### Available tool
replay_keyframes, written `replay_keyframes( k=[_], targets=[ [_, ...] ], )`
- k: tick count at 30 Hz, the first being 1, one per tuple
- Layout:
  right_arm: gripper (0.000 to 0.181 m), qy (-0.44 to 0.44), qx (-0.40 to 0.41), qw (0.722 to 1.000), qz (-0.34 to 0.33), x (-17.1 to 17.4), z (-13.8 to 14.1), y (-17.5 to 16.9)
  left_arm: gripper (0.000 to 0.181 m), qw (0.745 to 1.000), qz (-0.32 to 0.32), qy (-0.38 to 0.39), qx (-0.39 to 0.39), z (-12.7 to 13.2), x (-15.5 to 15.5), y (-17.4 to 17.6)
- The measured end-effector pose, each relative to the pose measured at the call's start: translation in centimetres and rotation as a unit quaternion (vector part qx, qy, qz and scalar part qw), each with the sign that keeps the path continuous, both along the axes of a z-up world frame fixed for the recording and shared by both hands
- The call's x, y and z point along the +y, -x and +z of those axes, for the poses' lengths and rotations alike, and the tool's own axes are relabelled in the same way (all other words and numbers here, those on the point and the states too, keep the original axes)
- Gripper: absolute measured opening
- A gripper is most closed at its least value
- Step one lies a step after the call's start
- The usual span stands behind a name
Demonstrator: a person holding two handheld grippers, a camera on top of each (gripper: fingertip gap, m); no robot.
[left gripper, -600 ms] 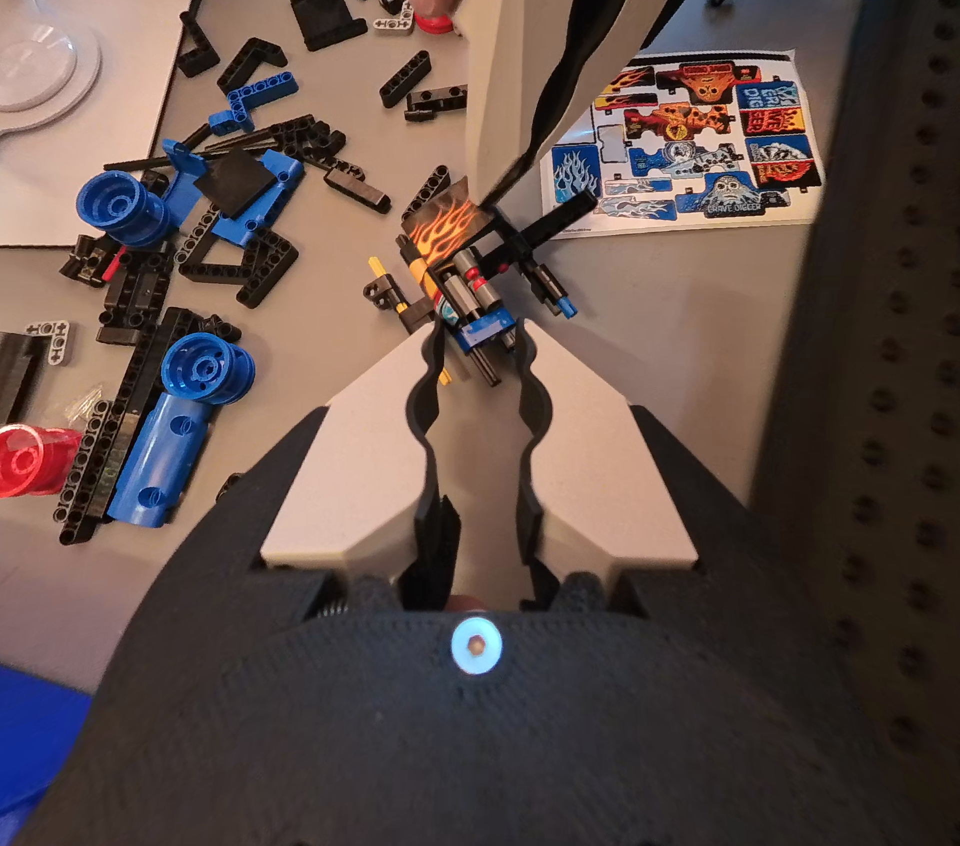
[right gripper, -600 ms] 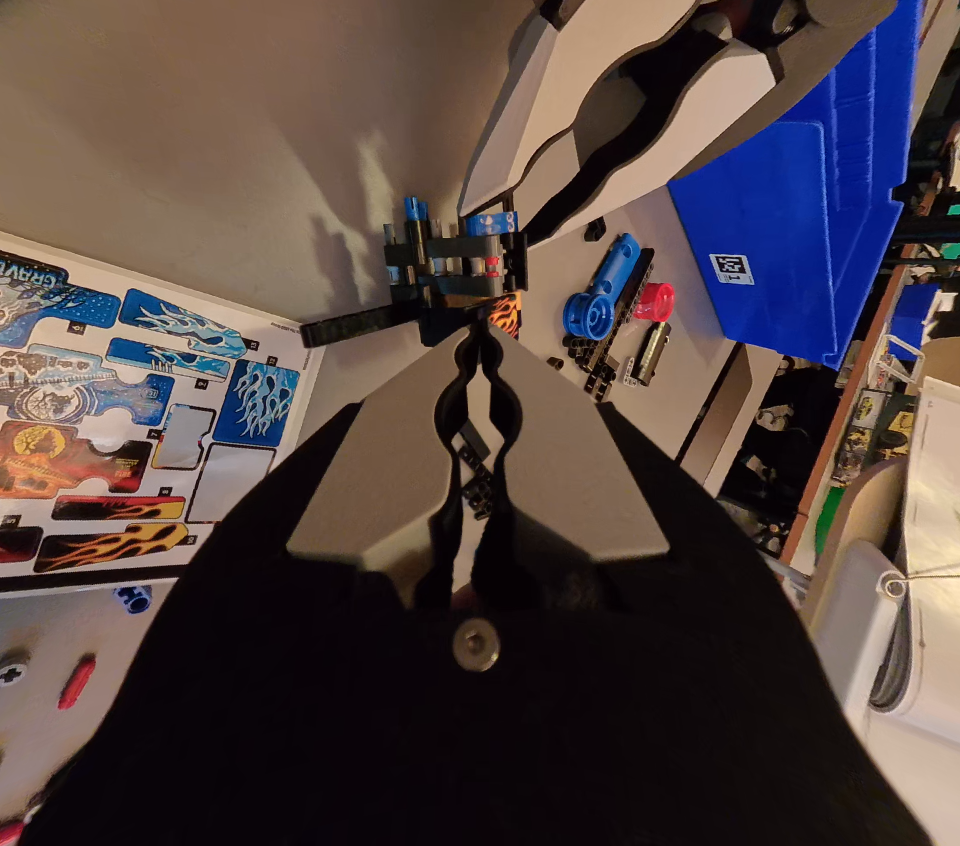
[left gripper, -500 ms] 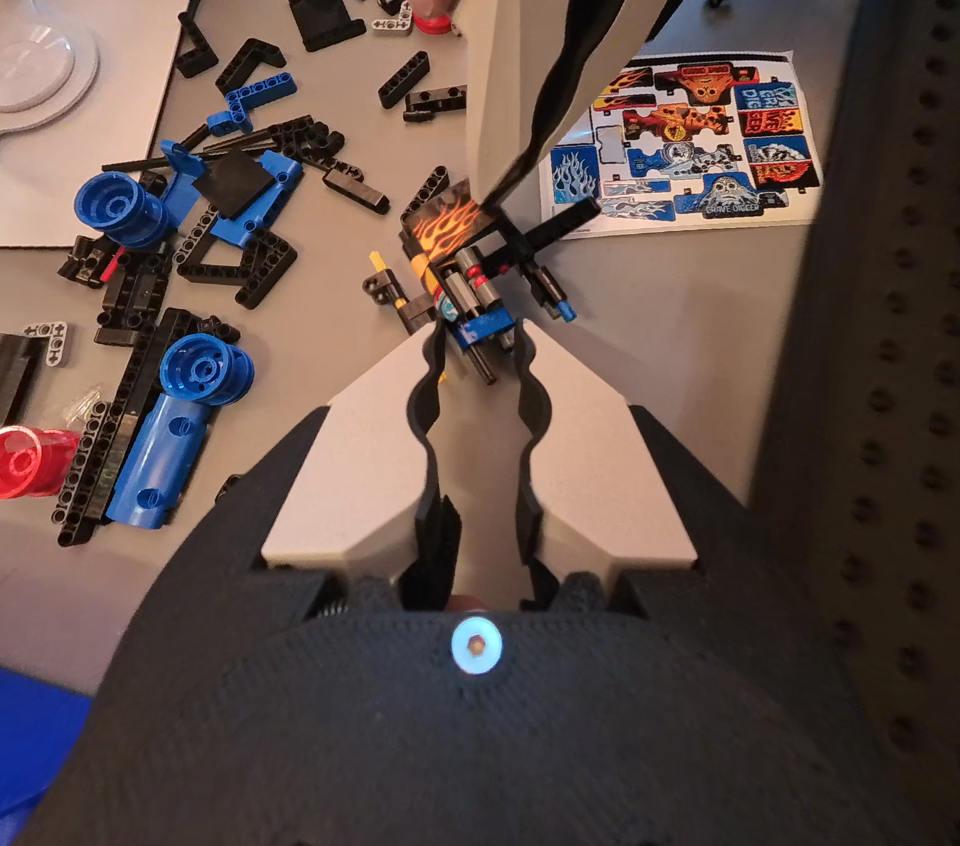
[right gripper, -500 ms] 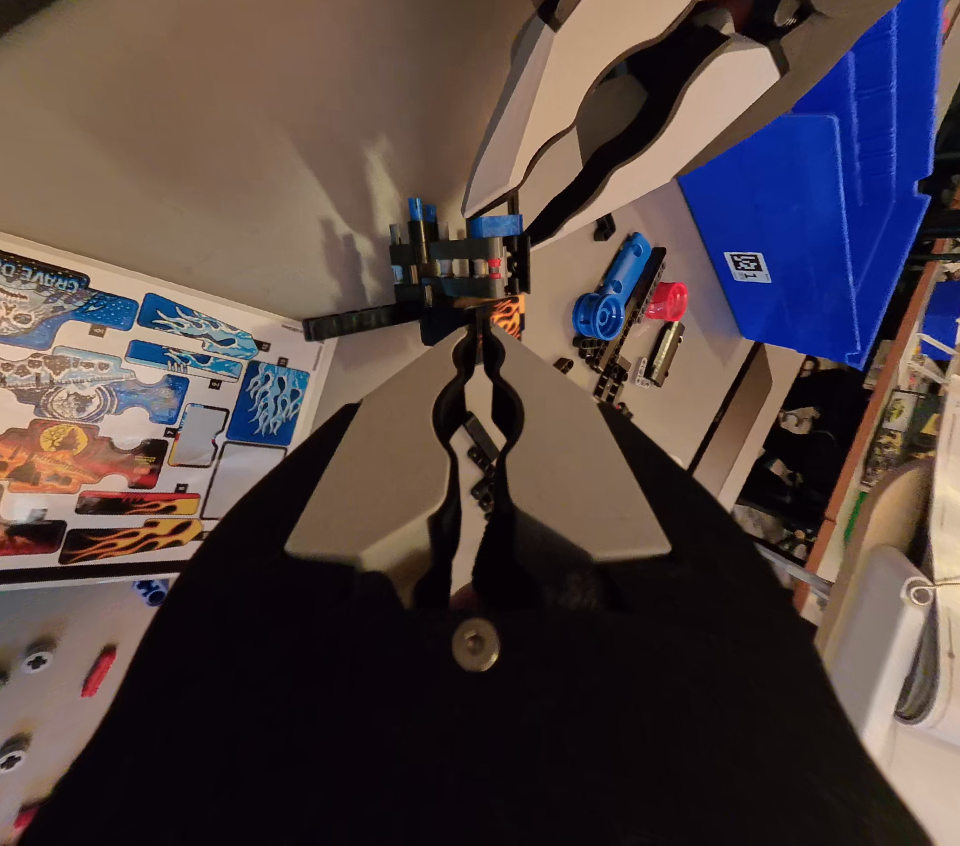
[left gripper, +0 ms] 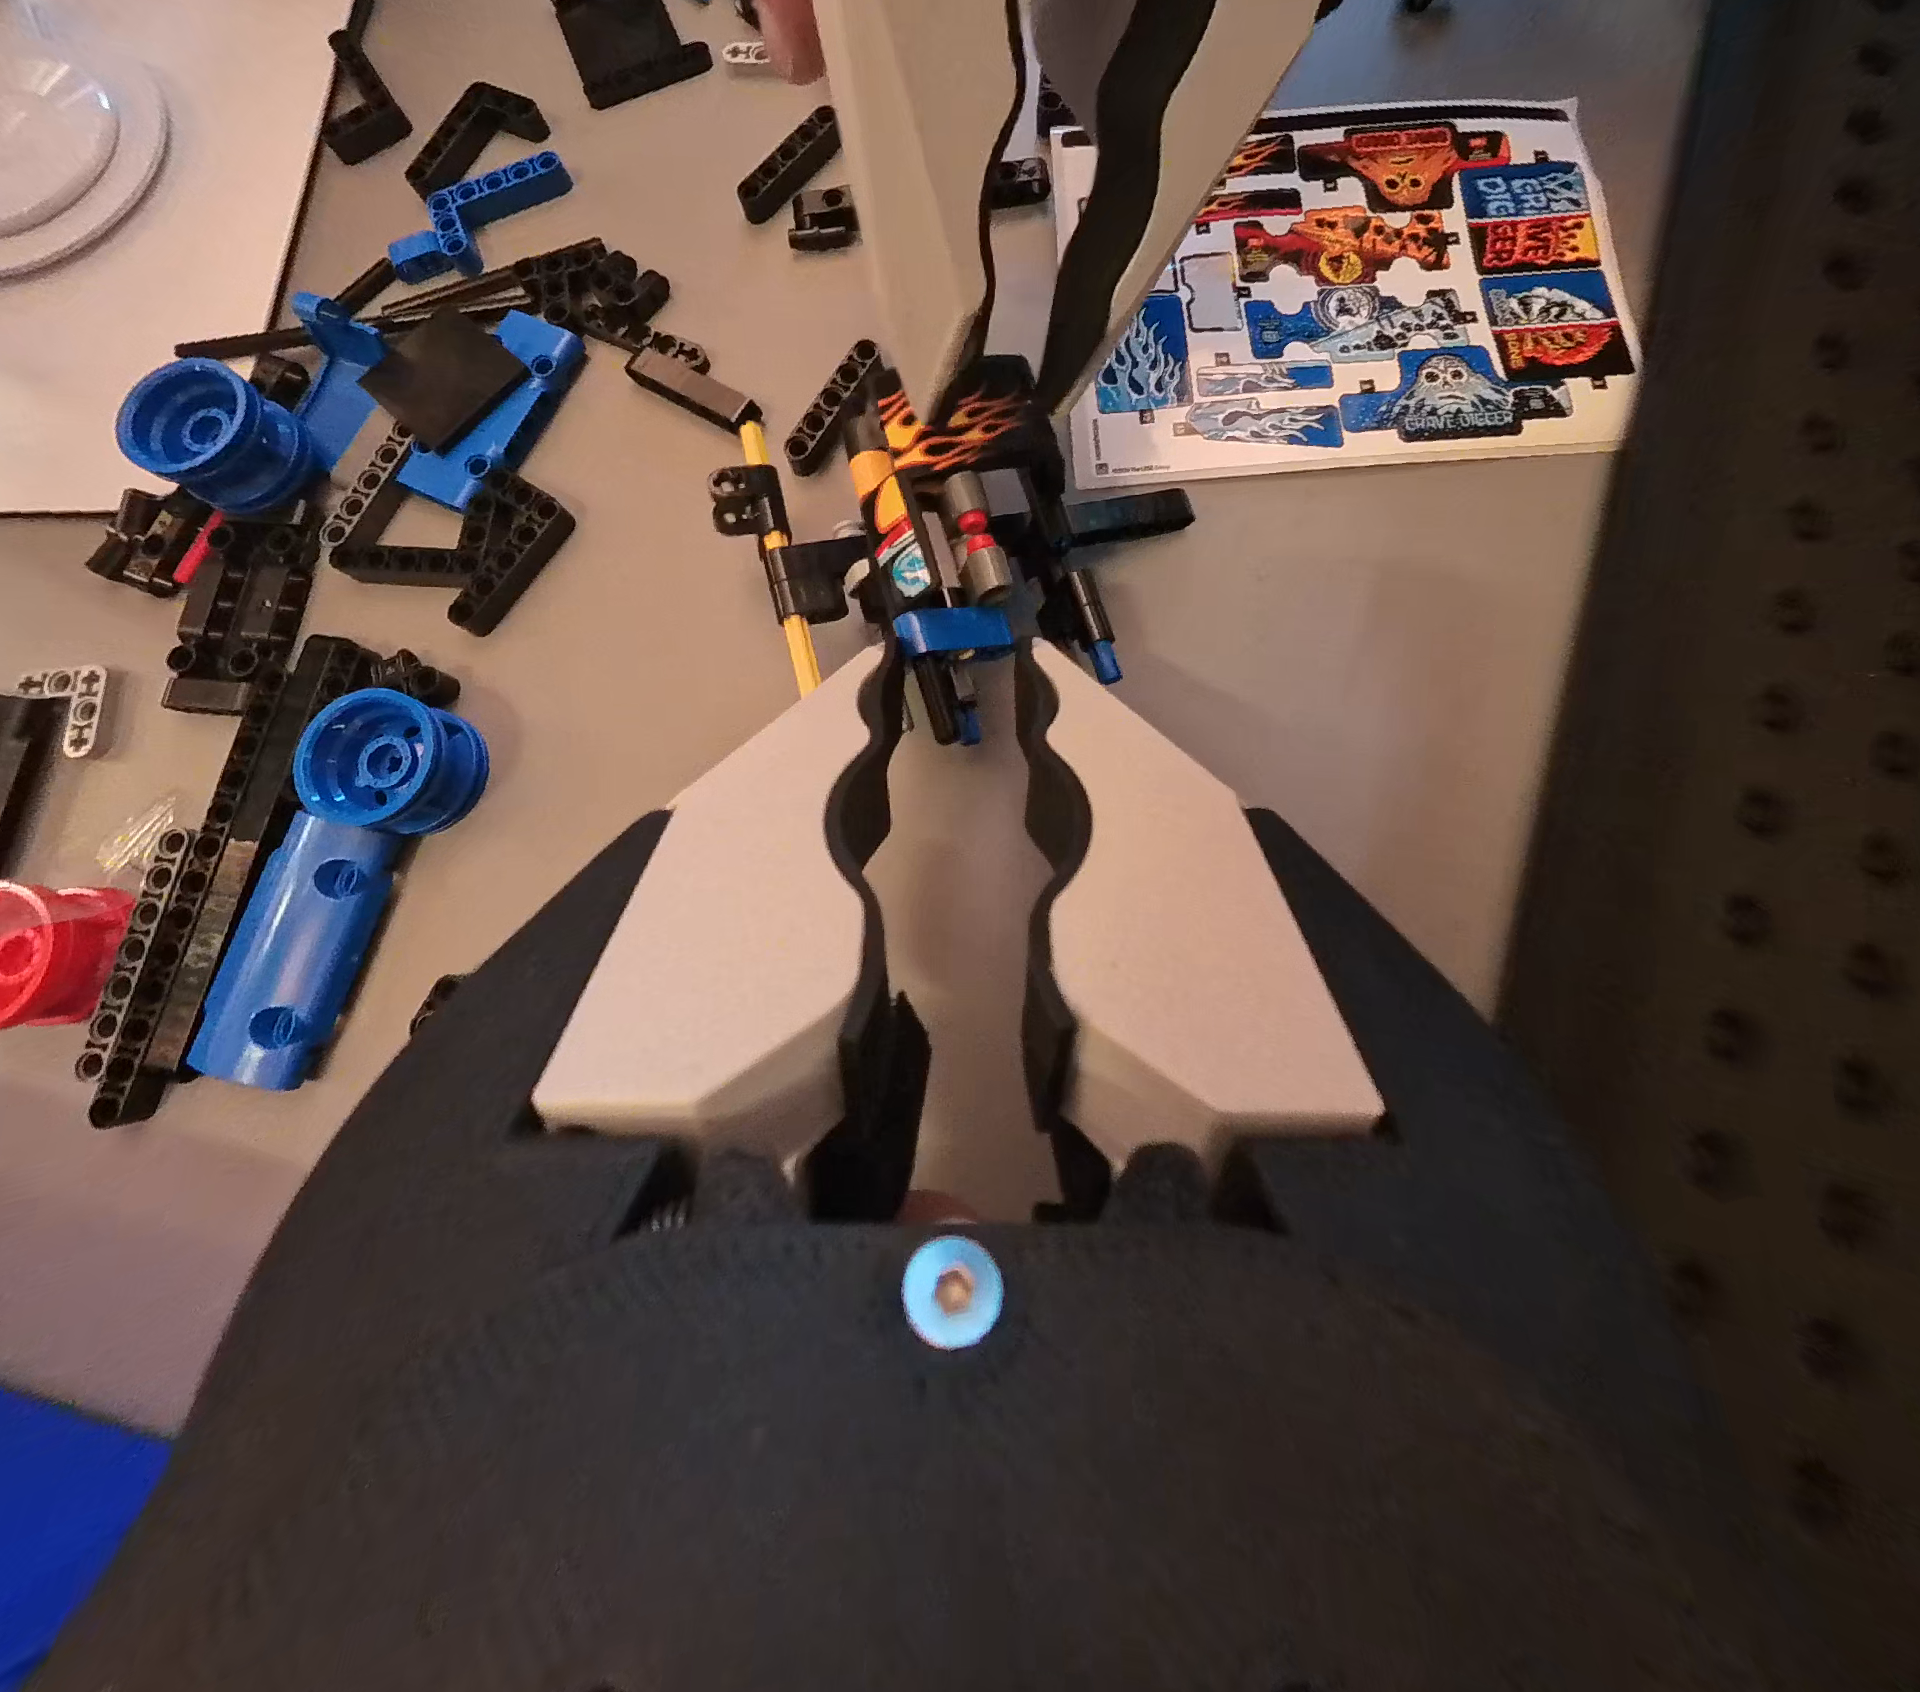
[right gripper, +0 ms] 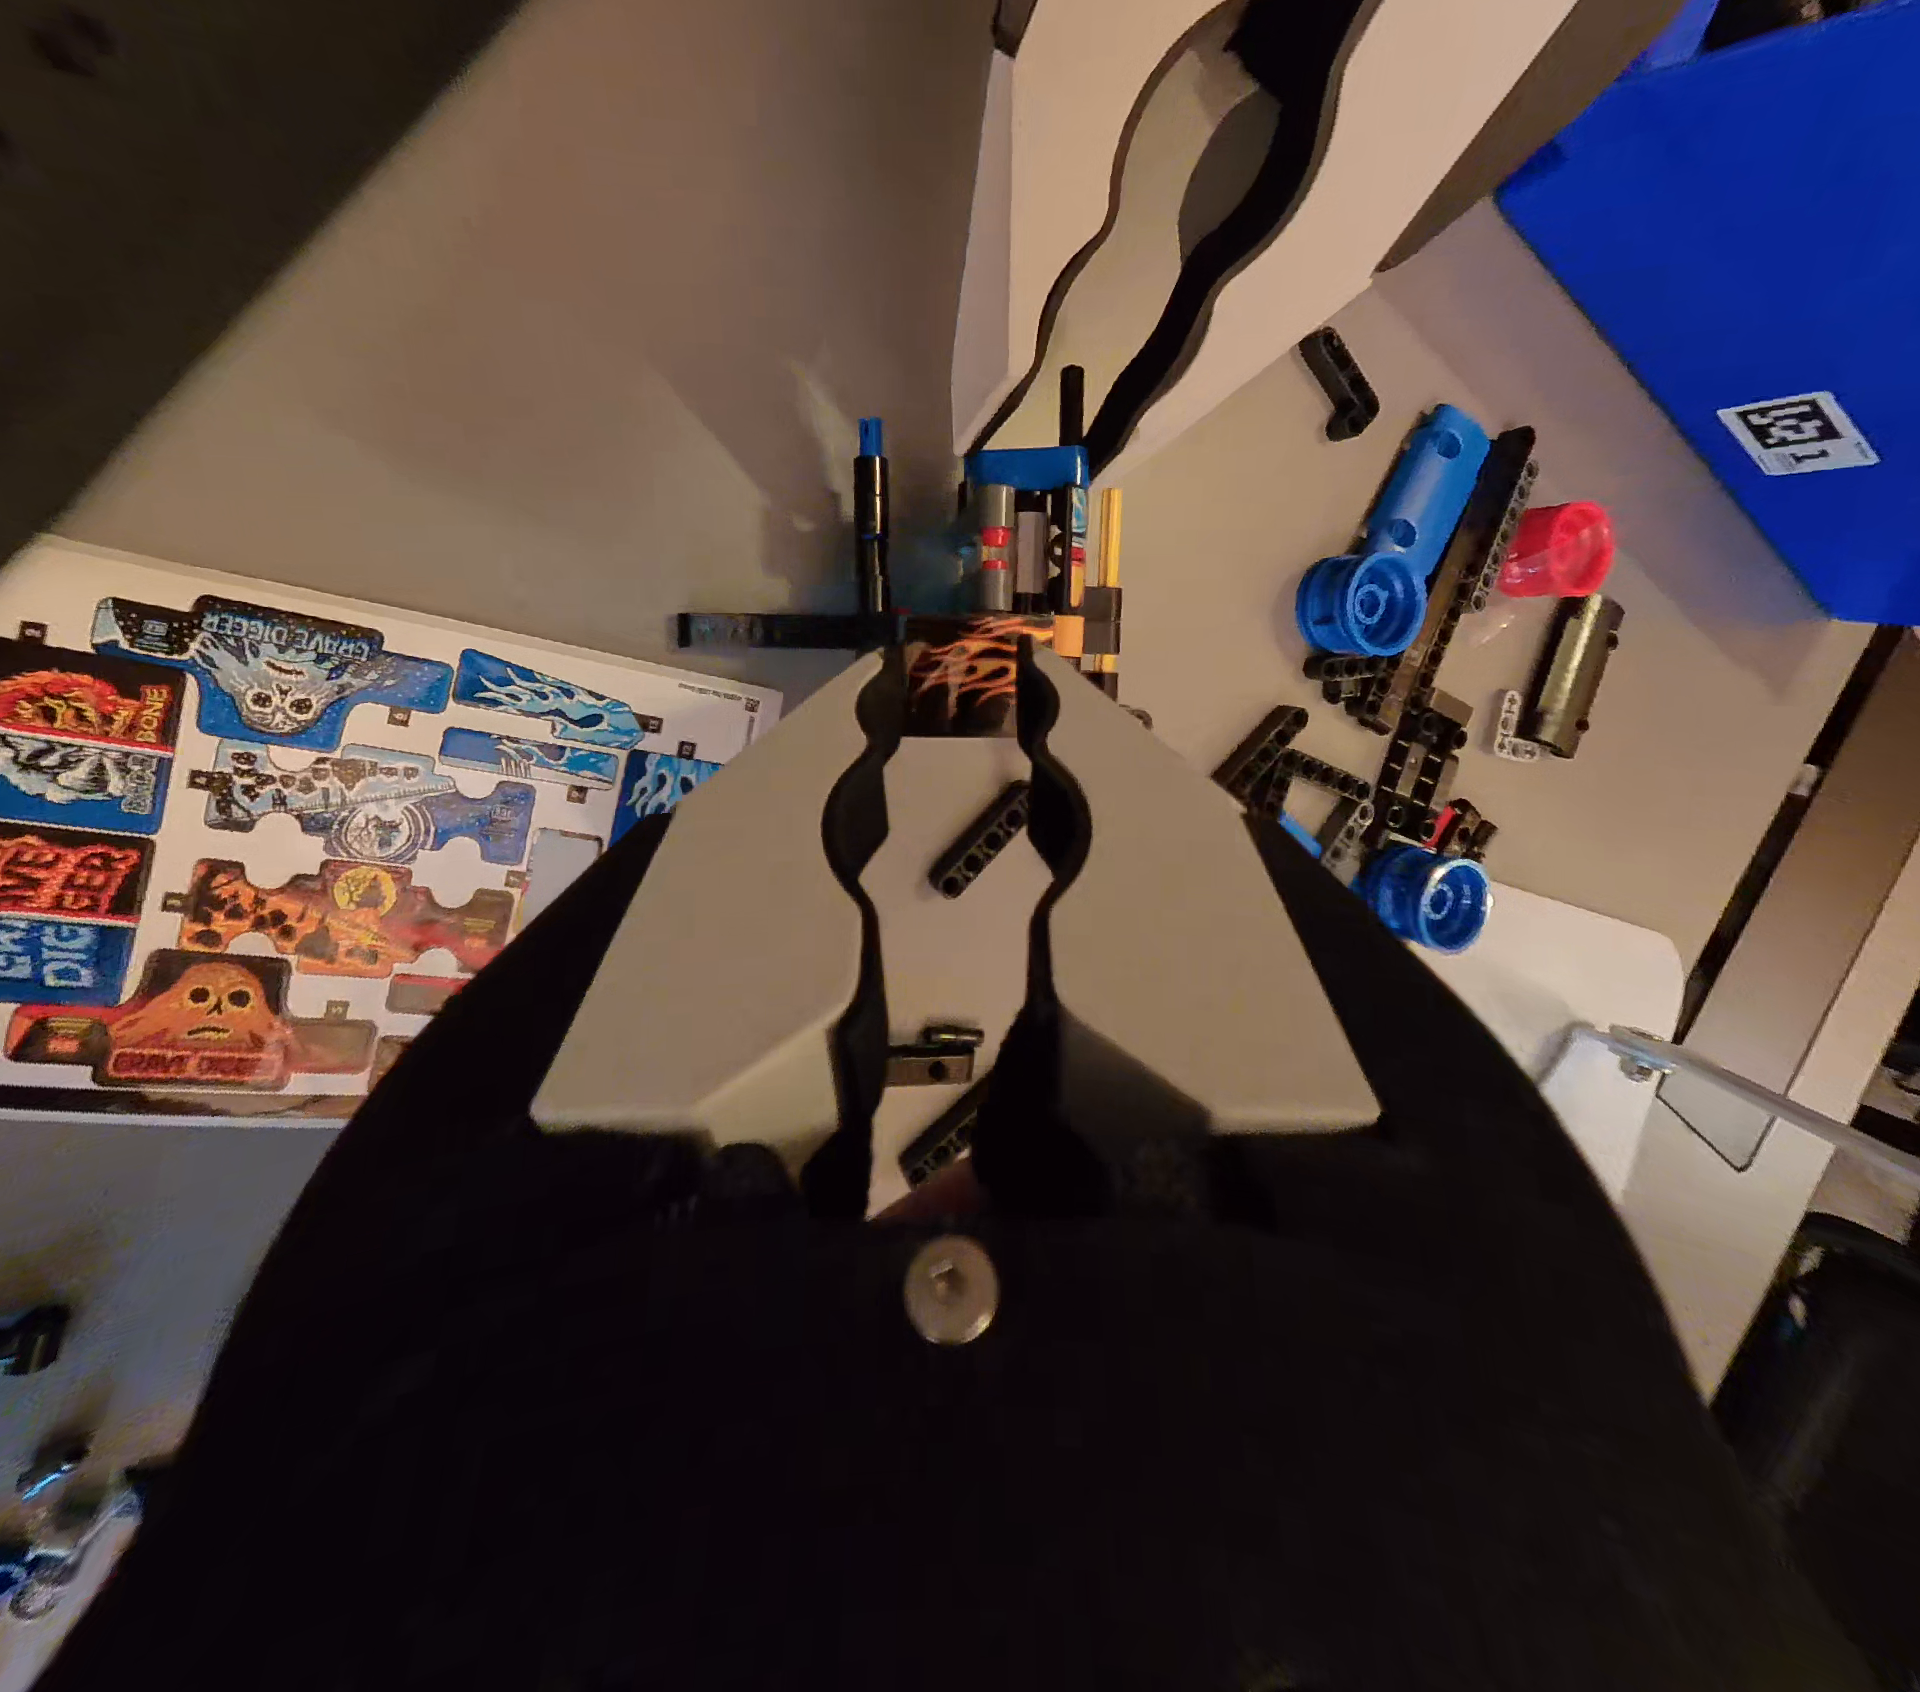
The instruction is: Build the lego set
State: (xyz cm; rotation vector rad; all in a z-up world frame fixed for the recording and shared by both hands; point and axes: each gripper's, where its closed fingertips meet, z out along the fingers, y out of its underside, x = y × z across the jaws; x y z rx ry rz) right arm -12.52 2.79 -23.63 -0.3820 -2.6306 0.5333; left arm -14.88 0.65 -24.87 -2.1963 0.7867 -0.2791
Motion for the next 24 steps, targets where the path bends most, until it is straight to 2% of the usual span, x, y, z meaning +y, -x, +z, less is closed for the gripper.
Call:
replay_keyframes(
  k=[1,2,8,13,15,19,21,24],
  targets=[
    [0.020,0.005,-0.011,1.000,-0.003,0.0,-0.2,-0.2,0.018,1.000,-0.001,0.000,0.000,0.0,0.0,0.0],
    [0.029,0.011,-0.020,1.000,-0.006,-0.1,-0.3,-0.3,0.018,1.000,-0.001,-0.001,0.000,0.0,0.0,-0.1],
    [0.036,0.021,-0.024,0.999,-0.013,-0.2,-0.3,-0.8,0.018,1.000,-0.003,-0.003,0.002,0.0,0.1,-0.2],
    [0.026,0.046,-0.008,0.999,-0.012,-0.8,-0.5,-1.3,0.018,1.000,-0.004,-0.003,0.001,-0.1,0.1,-0.2],
    [0.028,0.056,-0.003,0.998,-0.012,-1.0,-0.5,-1.6,0.018,1.000,-0.006,-0.003,0.000,-0.1,0.1,-0.3],
    [0.010,0.058,0.002,0.998,0.000,-1.6,-1.1,-2.3,0.018,1.000,-0.007,-0.004,0.002,-0.1,0.1,-0.4],
    [0.015,0.061,-0.017,0.998,-0.007,-1.4,-1.7,-2.7,0.018,1.000,-0.007,-0.004,0.003,-0.1,0.2,-0.4],
    [0.022,0.106,-0.003,0.994,-0.032,-1.3,-0.3,-2.0,0.018,1.000,-0.006,-0.005,0.003,-0.1,0.2,-0.4]
  ],
)
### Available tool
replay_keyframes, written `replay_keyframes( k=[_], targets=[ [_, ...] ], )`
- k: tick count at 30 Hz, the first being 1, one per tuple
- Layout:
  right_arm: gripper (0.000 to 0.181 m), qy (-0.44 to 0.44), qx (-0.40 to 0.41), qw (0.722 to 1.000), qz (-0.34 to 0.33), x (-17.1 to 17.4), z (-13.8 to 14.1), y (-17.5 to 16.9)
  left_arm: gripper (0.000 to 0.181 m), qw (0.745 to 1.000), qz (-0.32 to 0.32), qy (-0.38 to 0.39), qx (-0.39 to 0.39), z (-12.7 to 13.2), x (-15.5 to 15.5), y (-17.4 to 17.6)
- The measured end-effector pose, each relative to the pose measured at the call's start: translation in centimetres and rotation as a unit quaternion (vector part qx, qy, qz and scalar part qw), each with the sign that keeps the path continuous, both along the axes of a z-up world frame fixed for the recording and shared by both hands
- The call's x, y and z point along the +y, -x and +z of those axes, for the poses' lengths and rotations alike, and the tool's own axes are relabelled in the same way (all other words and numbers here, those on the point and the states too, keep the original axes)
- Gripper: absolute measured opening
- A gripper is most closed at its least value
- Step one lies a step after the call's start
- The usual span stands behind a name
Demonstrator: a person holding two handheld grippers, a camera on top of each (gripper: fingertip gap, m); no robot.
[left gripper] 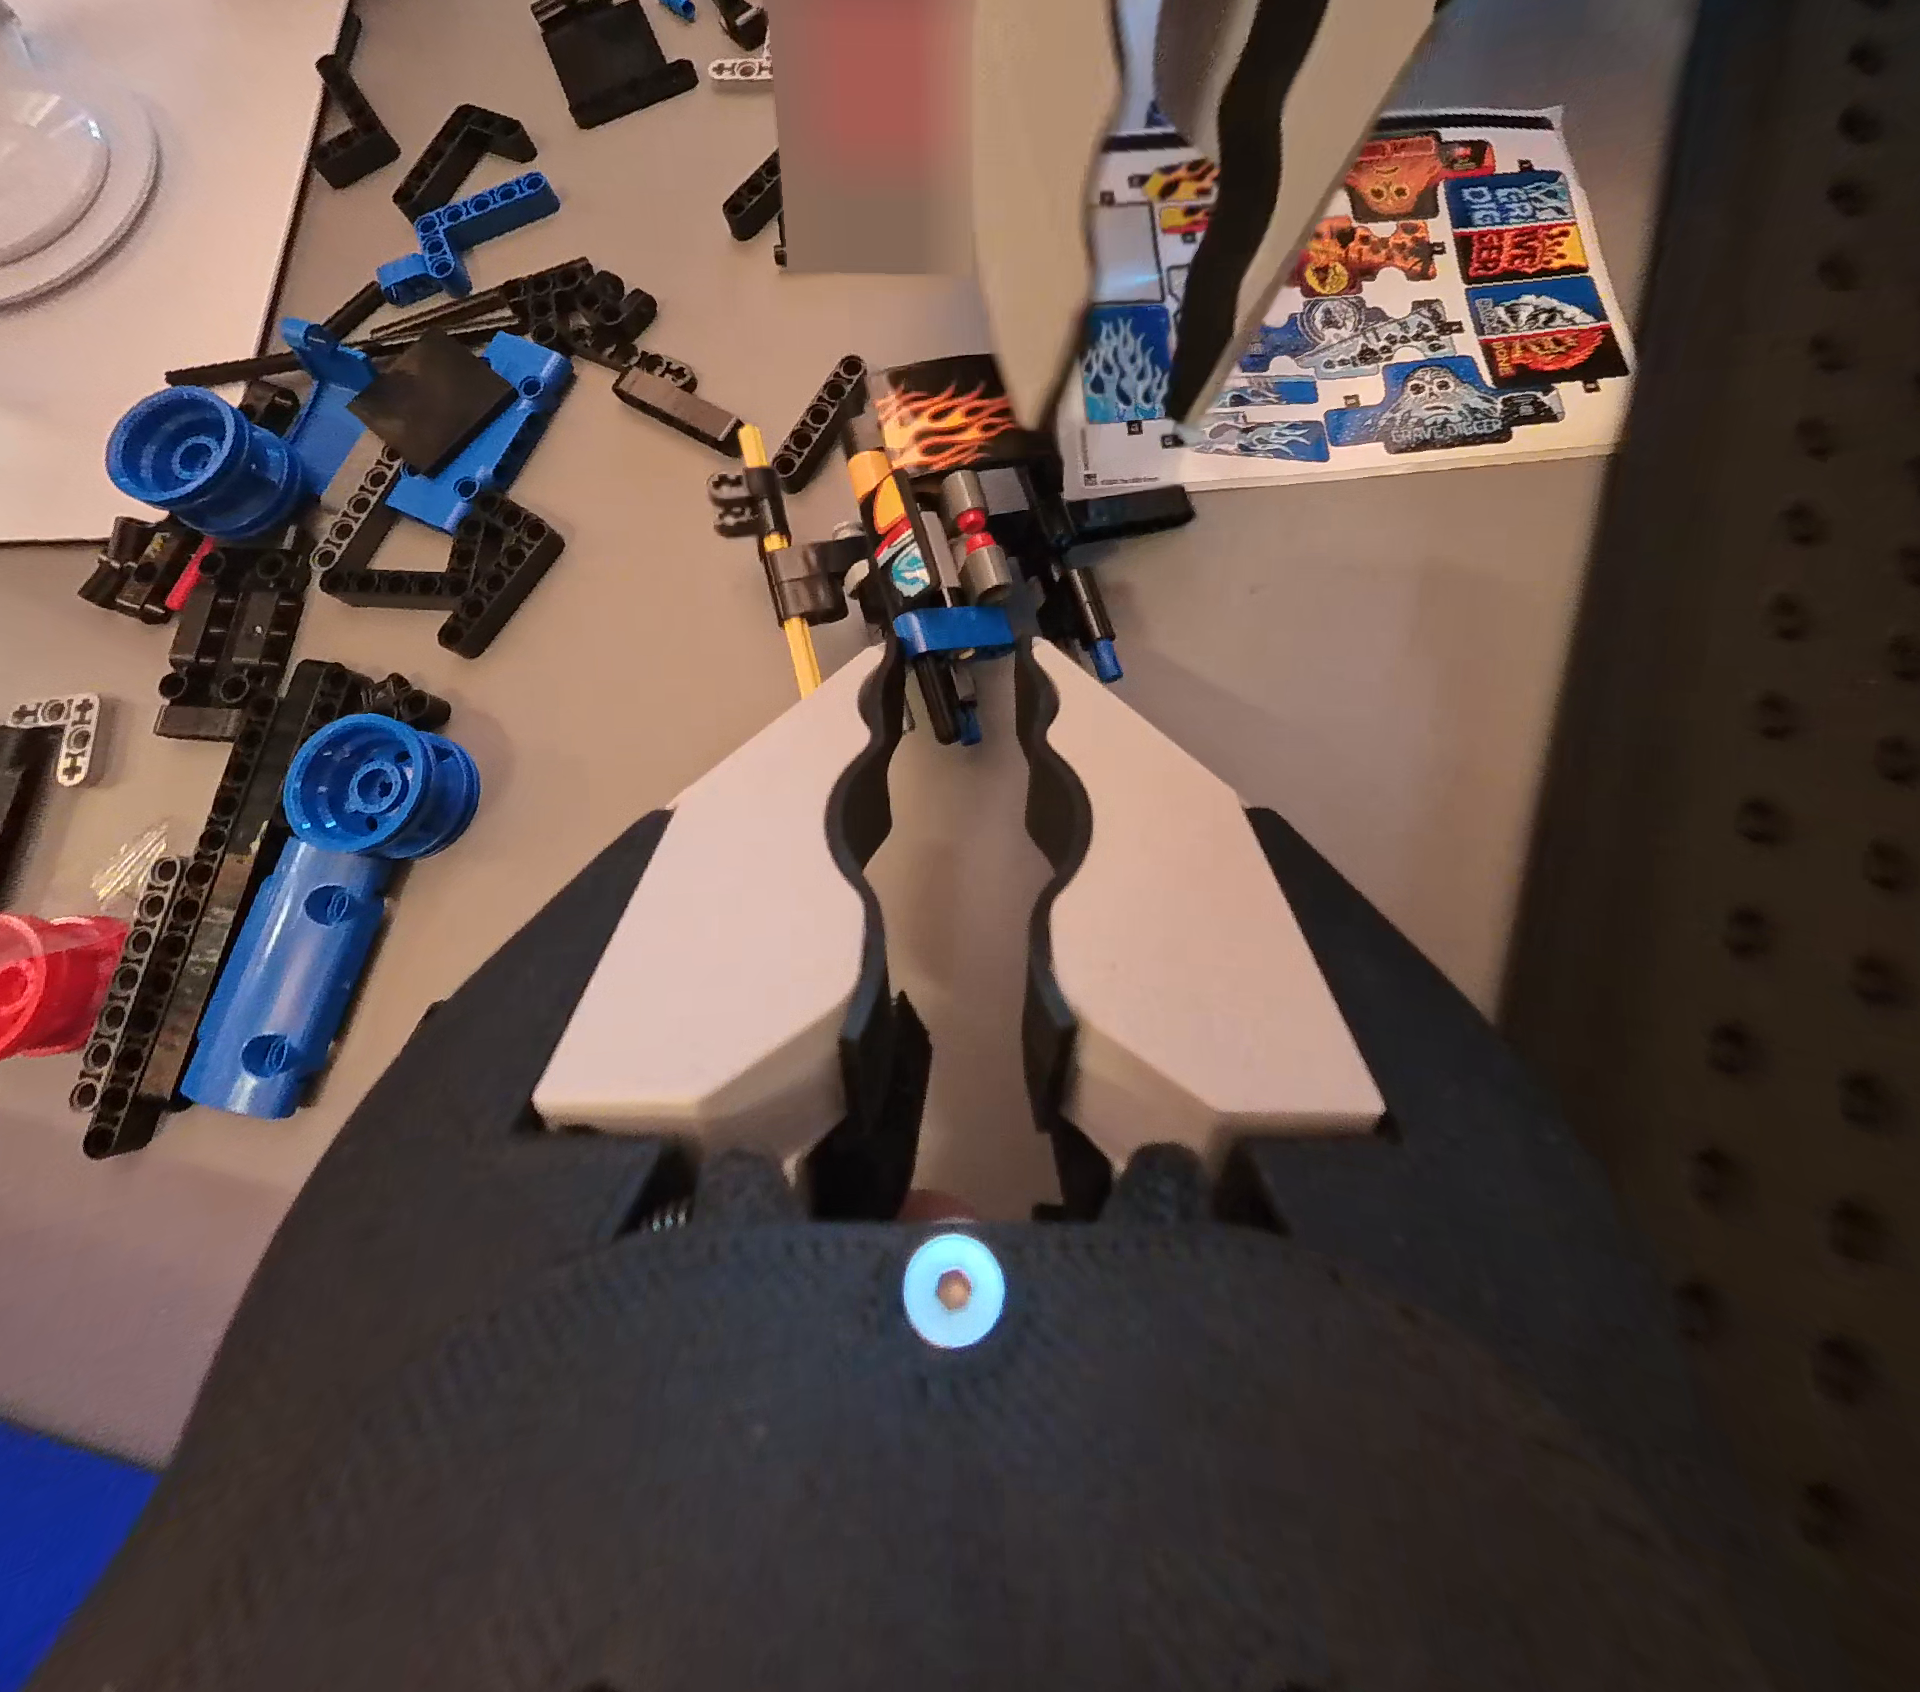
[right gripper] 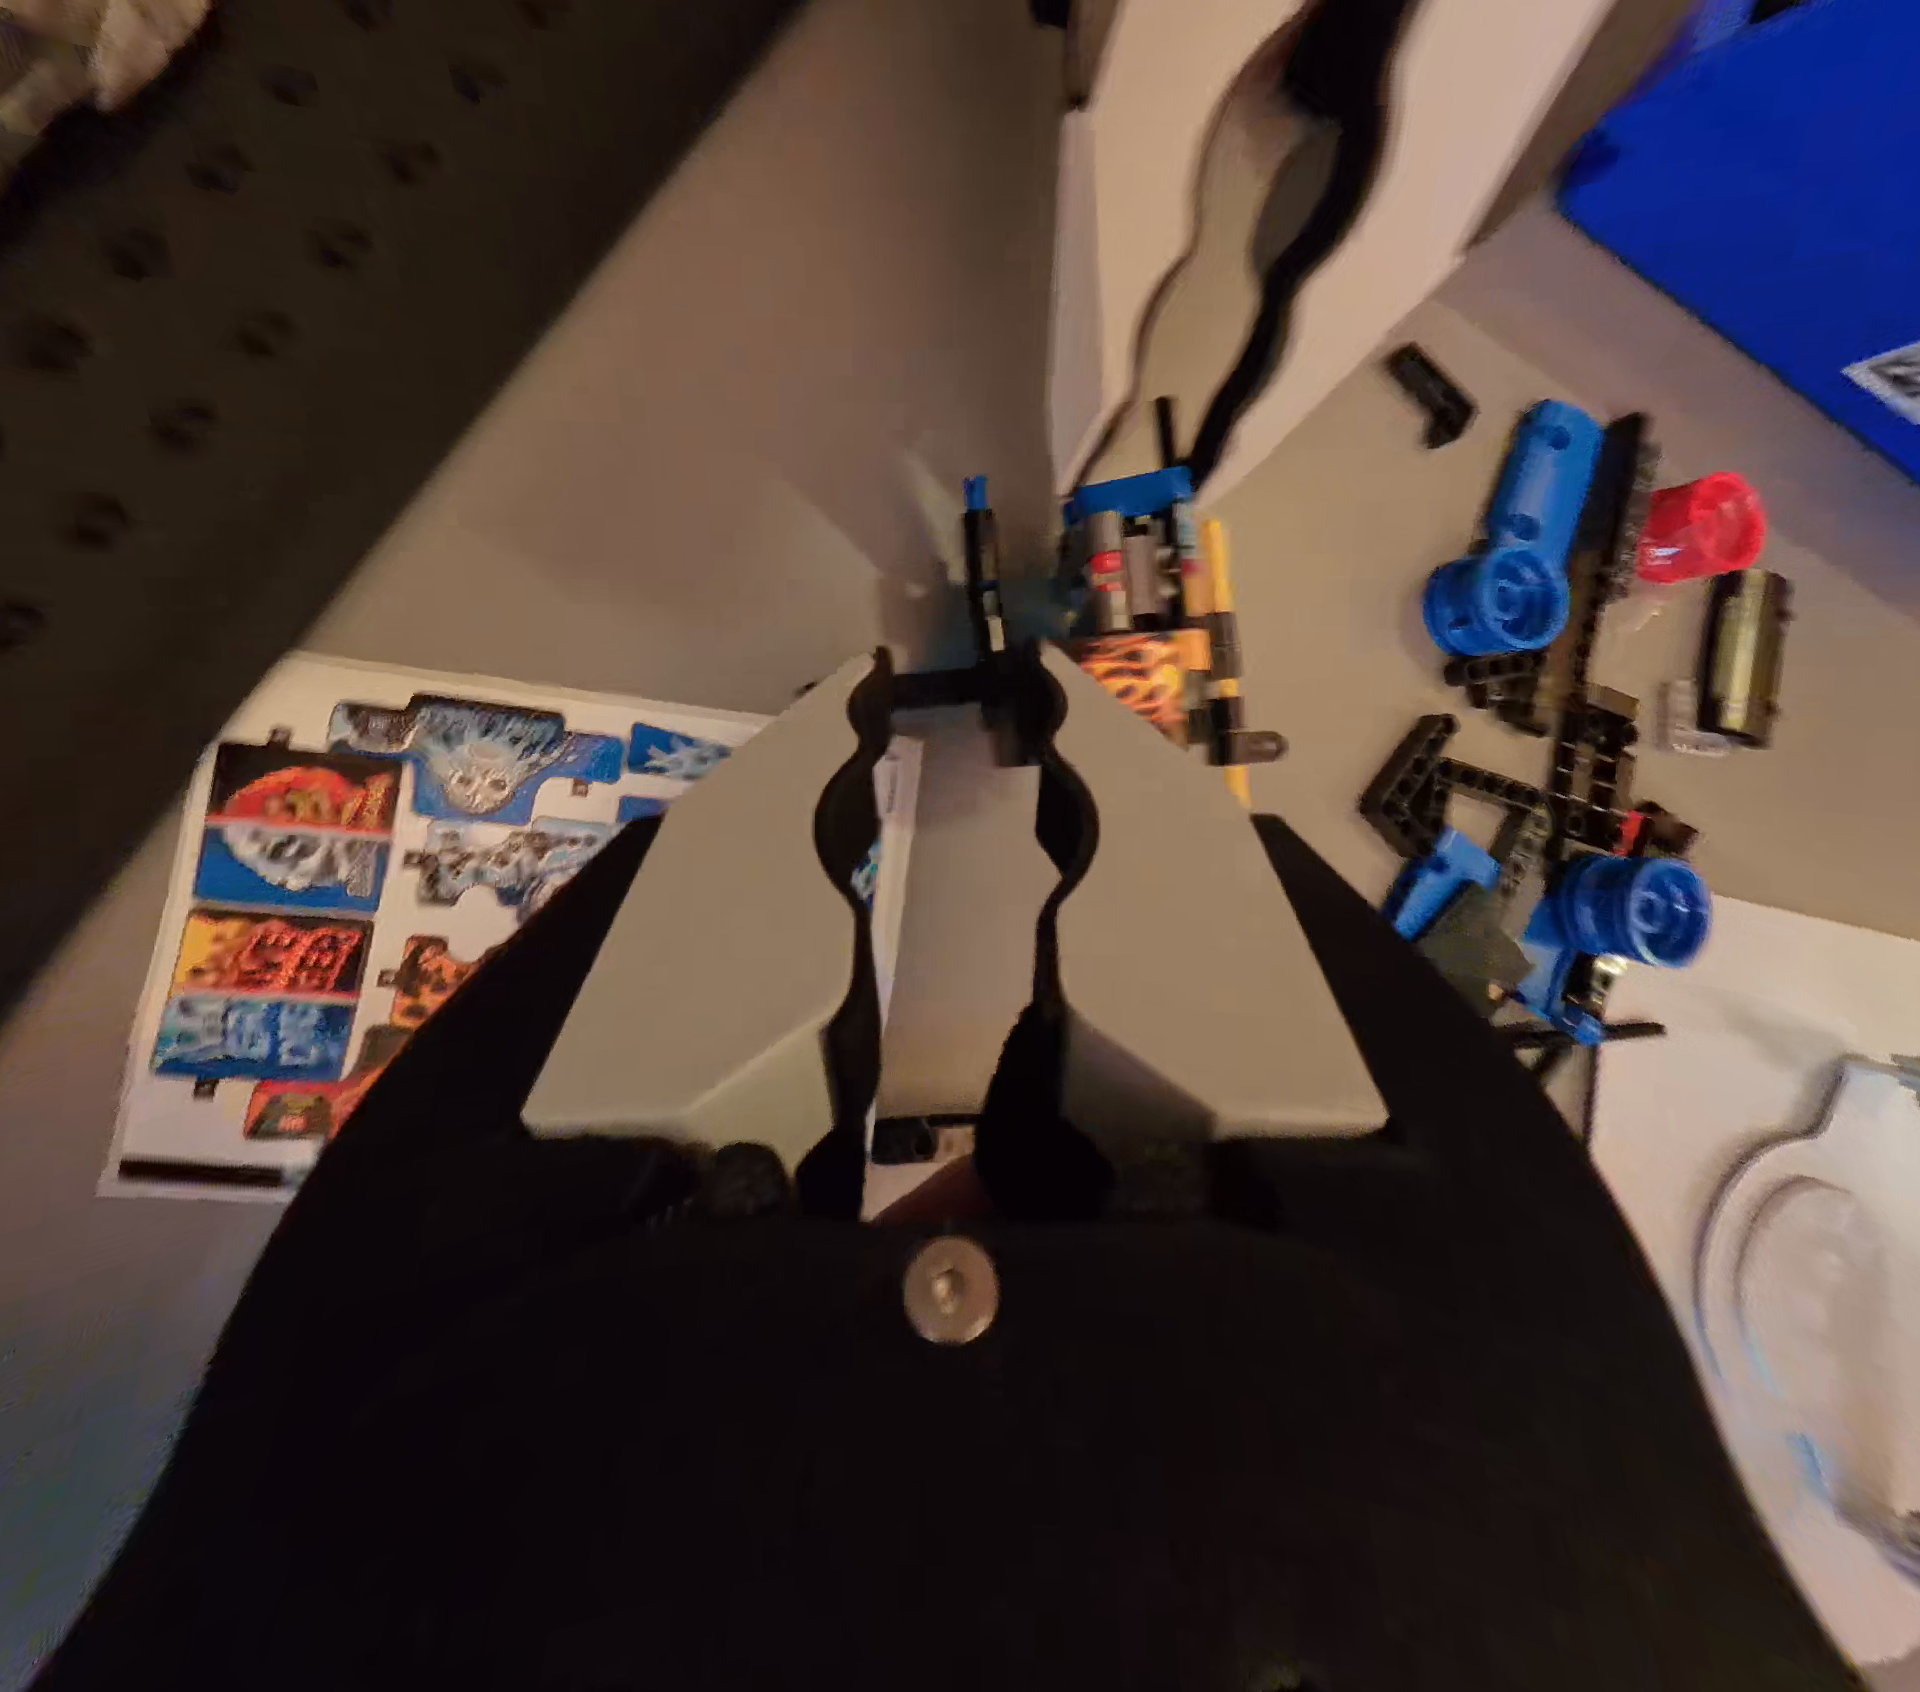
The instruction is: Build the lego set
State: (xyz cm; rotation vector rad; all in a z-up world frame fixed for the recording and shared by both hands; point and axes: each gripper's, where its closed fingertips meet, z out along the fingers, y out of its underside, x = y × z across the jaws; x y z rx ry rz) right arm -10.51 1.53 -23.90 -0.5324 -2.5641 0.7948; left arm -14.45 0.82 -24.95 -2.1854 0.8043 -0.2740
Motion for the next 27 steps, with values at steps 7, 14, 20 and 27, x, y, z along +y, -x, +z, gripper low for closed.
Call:
replay_keyframes(
  k=[7,14,20,27],
  targets=[
    [0.029,0.020,0.017,0.998,-0.049,1.9,0.0,1.1,0.018,1.000,-0.002,-0.001,-0.003,0.0,0.1,-0.2],
    [0.035,-0.003,0.017,0.996,-0.083,2.9,-0.1,1.0,0.017,1.000,0.002,-0.002,-0.003,0.1,0.2,-0.3],
    [0.031,-0.030,0.025,0.995,-0.095,2.7,-0.2,1.1,0.018,1.000,0.018,-0.004,-0.003,0.0,0.2,-0.3],
    [0.044,-0.013,0.055,0.982,-0.178,3.7,1.9,0.9,0.018,0.994,0.103,-0.003,-0.039,0.0,0.4,0.5]
  ],
)
